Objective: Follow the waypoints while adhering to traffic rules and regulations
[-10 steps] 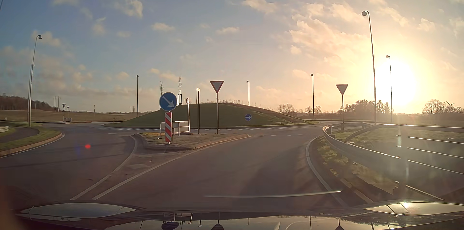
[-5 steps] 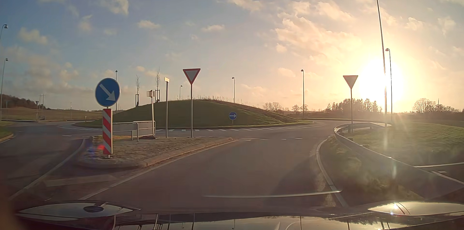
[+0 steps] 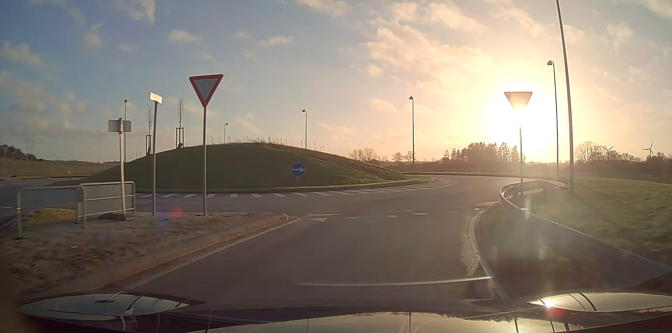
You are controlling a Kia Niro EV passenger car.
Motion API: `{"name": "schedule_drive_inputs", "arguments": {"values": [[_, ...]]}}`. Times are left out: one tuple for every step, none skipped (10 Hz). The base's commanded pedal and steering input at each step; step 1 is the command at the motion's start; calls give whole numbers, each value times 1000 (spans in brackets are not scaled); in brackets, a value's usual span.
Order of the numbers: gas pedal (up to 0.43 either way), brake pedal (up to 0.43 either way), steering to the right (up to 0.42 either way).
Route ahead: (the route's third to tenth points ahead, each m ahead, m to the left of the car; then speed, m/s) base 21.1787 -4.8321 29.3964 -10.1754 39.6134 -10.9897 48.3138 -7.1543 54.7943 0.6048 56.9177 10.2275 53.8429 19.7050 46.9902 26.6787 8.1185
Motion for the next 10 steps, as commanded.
{"name": "schedule_drive_inputs", "arguments": {"values": [[79, 0, 108], [79, 0, 114], [98, 0, 121], [110, 0, 126], [110, 0, 132], [110, 0, 139], [110, 0, 144], [110, 0, 149], [98, 0, 151], [98, 0, 151]]}}
